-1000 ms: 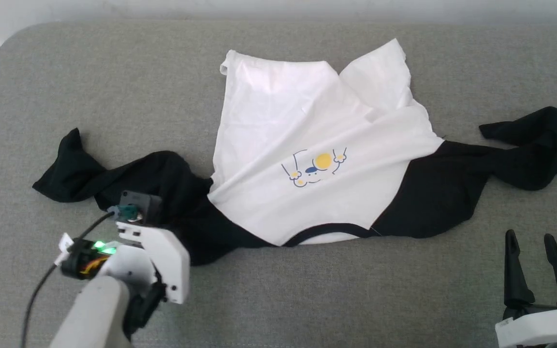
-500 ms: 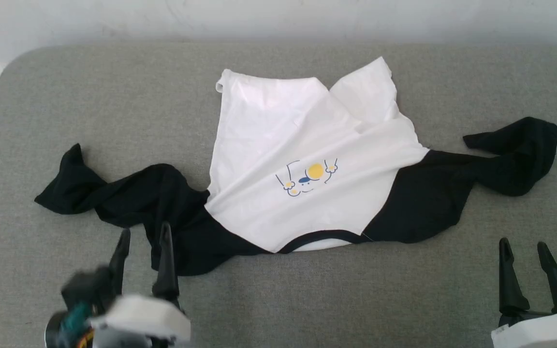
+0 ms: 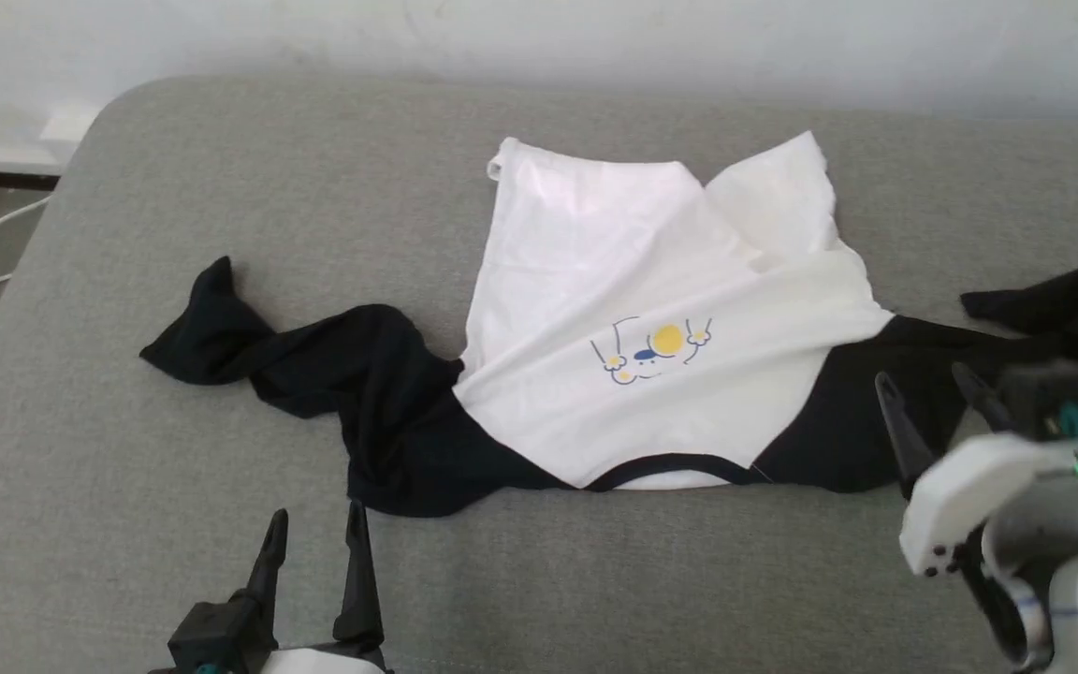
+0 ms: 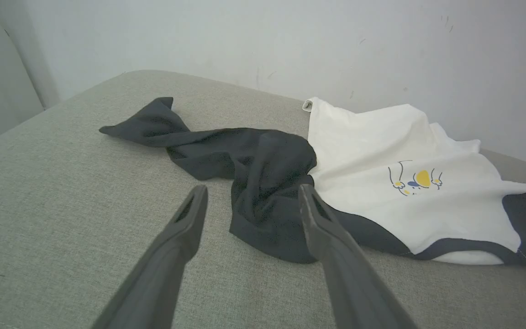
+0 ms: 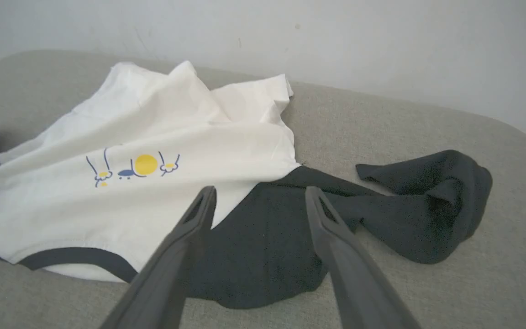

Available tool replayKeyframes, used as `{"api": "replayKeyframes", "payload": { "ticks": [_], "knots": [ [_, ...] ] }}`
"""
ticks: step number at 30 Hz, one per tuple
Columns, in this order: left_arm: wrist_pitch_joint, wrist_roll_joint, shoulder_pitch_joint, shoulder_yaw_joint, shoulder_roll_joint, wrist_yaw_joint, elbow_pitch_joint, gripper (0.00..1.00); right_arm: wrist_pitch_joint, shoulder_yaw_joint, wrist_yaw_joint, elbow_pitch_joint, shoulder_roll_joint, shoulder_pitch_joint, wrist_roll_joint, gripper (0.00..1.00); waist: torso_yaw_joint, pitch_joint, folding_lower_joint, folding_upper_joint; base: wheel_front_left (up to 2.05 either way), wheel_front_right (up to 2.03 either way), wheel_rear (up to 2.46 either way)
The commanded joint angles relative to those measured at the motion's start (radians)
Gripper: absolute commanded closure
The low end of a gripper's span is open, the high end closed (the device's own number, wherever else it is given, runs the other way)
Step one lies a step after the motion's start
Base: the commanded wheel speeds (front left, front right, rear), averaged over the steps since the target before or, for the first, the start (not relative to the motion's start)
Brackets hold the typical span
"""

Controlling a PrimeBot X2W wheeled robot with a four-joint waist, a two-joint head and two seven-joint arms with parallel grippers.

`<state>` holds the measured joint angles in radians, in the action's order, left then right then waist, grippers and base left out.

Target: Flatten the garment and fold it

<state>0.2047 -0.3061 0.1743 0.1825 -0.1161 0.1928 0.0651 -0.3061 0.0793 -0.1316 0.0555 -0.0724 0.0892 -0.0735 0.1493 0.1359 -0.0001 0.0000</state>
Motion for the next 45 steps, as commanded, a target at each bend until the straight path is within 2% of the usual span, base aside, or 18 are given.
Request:
{"api": "replayKeyframes", "payload": {
  "ticks": [1,6,10,13,17,18,19,20,25,36,37,38,39,45],
  "knots": [
    [0.008,0.01,-0.019,0.003,-0.002,-0.007,-0.004,0.0,-0.054,-0.011,0.001,-0.012,-0.03,0.028,0.006,0.0,0.02,0.01,0.0001,0.0,0.0,0.0,0.0],
    [0.009,0.027,-0.041,0.02,-0.008,-0.009,-0.007,0.0,-0.299,-0.082,0.001,-0.099,-0.131,0.123,-0.026,0.0,0.05,0.031,0.0001,0.0,0.0,0.0,0.0],
    [0.011,0.025,-0.06,0.038,-0.002,-0.019,-0.008,0.0,-0.445,-0.107,0.001,-0.194,-0.169,0.189,-0.08,0.0,0.078,0.056,0.0001,0.0,0.0,0.0,0.0],
    [0.014,0.021,-0.075,0.048,0.004,-0.024,-0.012,0.0,-0.482,-0.111,0.001,-0.259,-0.179,0.239,-0.084,0.0,0.097,0.078,0.0001,0.0,0.0,0.0,0.0],
    [0.019,0.018,-0.094,0.058,0.008,-0.032,-0.022,0.0,-0.476,-0.125,0.001,-0.342,-0.183,0.295,-0.075,0.0,0.116,0.104,0.0001,0.0,0.0,0.0,0.0],
    [0.019,0.018,-0.099,0.06,0.008,-0.034,-0.025,0.0,-0.466,-0.127,0.001,-0.358,-0.185,0.308,-0.073,0.35,0.12,0.11,0.0001,0.0,0.0,0.0,0.0],
    [0.02,0.017,-0.103,0.062,0.008,-0.035,-0.028,0.0,-0.451,-0.125,0.001,-0.37,-0.186,0.321,-0.071,0.92,0.123,0.113,0.0001,0.0,0.0,0.0,0.0],
    [0.022,0.017,-0.107,0.063,0.008,-0.036,-0.031,0.0,-0.439,-0.124,0.001,-0.381,-0.185,0.333,-0.071,1.0,0.126,0.115,0.0001,0.0,0.0,0.0,0.0],
    [0.021,0.016,-0.116,0.076,0.007,-0.044,-0.045,0.0,-0.374,-0.093,0.001,-0.403,-0.191,0.412,-0.067,1.0,0.132,0.13,0.0001,0.0,0.0,0.0,0.0],
    [0.028,0.011,-0.178,0.117,0.021,-0.071,-0.076,0.0,-0.229,-0.029,0.001,-0.507,-0.214,0.553,0.045,1.0,0.176,0.213,0.0001,0.0,0.0,0.0,0.0],
    [0.029,0.01,-0.181,0.12,0.022,-0.072,-0.079,0.0,-0.226,-0.023,0.001,-0.521,-0.208,0.558,0.048,0.75,0.178,0.217,0.0001,0.0,0.0,0.0,0.0],
    [0.03,0.009,-0.184,0.122,0.023,-0.073,-0.082,0.0,-0.228,-0.014,0.001,-0.536,-0.201,0.561,0.049,0.16,0.18,0.22,0.0001,0.0,0.0,0.0,0.0],
    [0.031,0.008,-0.186,0.123,0.023,-0.073,-0.085,0.0,-0.235,-0.009,0.001,-0.548,-0.194,0.563,0.05,0.0,0.181,0.222,0.0001,0.0,0.0,0.0,0.0],
    [0.031,0.0,-0.188,0.13,0.024,-0.077,-0.099,0.0,-0.355,-0.022,0.001,-0.605,-0.187,0.548,0.026,0.0,0.183,0.219,0.0001,0.0,0.0,0.0,0.0]
  ]
}}
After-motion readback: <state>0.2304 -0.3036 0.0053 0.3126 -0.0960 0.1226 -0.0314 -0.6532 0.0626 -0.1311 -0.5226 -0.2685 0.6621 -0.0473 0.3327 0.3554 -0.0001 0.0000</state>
